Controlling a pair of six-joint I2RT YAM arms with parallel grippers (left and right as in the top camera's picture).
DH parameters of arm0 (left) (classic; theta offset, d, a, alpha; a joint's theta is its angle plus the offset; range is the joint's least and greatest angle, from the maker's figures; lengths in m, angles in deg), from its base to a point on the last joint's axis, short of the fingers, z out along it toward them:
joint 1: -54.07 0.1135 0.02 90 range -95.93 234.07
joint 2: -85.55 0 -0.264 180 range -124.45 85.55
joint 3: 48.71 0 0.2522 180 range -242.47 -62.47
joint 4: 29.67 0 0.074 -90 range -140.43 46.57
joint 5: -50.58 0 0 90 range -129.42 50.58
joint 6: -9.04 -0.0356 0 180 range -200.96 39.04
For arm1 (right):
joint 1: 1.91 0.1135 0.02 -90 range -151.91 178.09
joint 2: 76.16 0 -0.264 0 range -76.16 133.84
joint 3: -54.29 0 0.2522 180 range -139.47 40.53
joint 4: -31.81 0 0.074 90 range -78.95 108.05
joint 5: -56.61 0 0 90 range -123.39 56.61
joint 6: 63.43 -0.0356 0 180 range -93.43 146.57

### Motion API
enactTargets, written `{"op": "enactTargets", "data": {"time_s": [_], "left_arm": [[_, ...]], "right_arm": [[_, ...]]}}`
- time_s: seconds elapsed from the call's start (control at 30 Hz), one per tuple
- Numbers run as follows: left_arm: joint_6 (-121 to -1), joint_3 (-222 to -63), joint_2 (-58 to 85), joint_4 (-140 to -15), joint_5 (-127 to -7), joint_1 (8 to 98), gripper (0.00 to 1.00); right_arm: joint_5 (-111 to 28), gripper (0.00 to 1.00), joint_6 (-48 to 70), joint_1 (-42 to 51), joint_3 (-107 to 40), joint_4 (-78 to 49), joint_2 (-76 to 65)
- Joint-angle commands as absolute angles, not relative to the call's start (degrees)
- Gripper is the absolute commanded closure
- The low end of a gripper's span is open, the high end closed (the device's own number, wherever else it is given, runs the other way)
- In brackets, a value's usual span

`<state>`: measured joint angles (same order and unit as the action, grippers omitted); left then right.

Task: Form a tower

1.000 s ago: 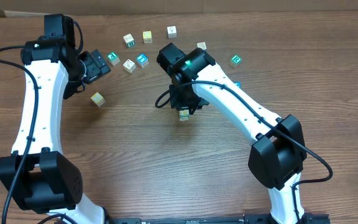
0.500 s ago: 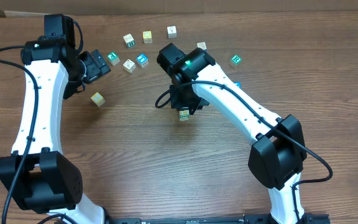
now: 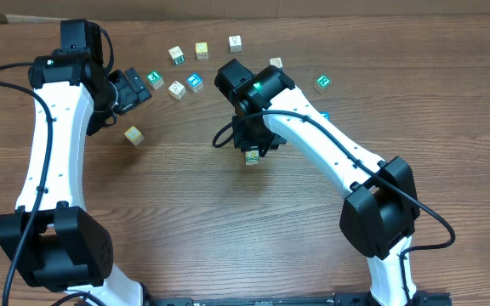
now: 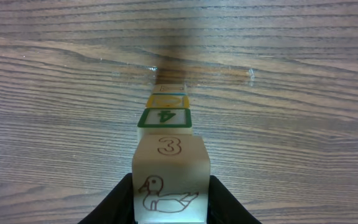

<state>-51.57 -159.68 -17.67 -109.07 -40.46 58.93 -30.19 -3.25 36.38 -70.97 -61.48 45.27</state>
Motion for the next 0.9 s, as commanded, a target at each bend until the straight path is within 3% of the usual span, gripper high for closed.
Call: {"op": "enactTargets", "data": {"time_s": [0.0, 0.53, 0.87], "left_arm": [[-52.67, -159.7, -18.34, -109.21, -40.09, 58.56, 0.01], [-52.67, -159.7, -18.34, -109.21, -40.09, 58.56, 0.0], [-52.67, -159.7, -18.34, -109.21, -40.09, 58.56, 0.0]], "right_arm": [[-30.08, 0.7, -3.47, 36.66, -70.77, -61.35, 44.74], [-30.08, 0.71, -3.47, 36.66, -70.77, -61.33, 44.74], [-30.03, 0.8, -3.47, 36.66, -70.77, -60.54, 44.74]]}}
